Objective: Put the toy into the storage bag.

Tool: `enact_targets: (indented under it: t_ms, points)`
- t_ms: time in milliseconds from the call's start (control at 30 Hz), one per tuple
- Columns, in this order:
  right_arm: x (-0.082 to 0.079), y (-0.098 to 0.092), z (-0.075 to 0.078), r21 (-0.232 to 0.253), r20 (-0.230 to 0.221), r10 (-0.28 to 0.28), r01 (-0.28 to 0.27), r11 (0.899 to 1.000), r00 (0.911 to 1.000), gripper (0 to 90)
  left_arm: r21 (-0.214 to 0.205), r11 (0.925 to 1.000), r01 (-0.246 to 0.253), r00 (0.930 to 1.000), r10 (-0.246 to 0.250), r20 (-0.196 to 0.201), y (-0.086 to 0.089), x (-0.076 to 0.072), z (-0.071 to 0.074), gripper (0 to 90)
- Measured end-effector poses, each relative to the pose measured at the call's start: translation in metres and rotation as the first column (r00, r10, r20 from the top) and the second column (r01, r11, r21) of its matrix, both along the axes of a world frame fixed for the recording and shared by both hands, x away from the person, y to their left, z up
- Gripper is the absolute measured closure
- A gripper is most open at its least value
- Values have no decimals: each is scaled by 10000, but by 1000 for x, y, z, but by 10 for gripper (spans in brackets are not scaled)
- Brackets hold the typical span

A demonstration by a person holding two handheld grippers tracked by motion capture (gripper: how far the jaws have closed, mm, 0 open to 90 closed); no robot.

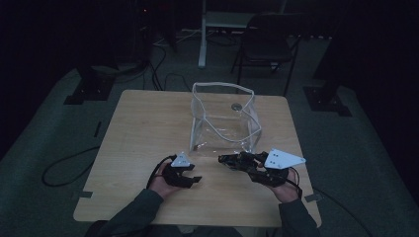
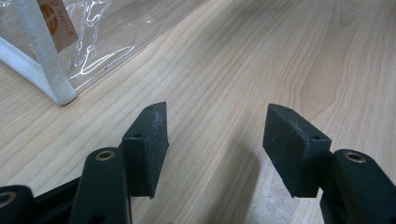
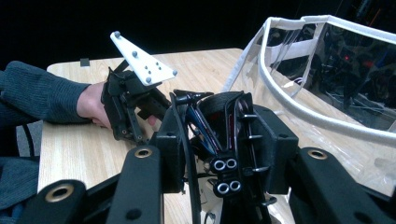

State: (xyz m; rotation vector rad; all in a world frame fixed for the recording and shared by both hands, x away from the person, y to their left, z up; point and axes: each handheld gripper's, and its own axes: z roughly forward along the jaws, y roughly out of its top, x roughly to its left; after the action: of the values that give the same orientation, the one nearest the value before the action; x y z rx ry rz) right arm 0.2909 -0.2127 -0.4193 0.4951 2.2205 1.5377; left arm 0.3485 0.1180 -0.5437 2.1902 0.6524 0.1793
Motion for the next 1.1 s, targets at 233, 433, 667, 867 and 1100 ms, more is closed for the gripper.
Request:
enact_targets:
  t_ms: [233, 433, 667, 867, 1100]
  points:
    - [2, 1, 3, -9, 66, 118, -118, 9999, 9999, 595, -23, 10000, -26, 10000, 26, -24, 0, 0, 0, 408]
    - [2, 3, 6, -23, 119, 192, -192, 9998, 9997, 595, -35, 10000, -30, 10000, 30, -54, 0, 0, 0, 408]
    - [3, 4, 13, -52, 291, 284, -283, 9996, 9992, 595, -22, 10000, -18, 10000, 18, -63, 0, 0, 0, 408]
    - [3, 4, 18, -44, 403, 329, -327, 9995, 9986, 596, -20, 10000, -22, 10000, 22, -73, 0, 0, 0, 408]
    - [3, 3, 24, 2, 505, 365, -366, 9993, 9981, 596, -10, 10000, -34, 10000, 34, -71, 0, 0, 0, 408]
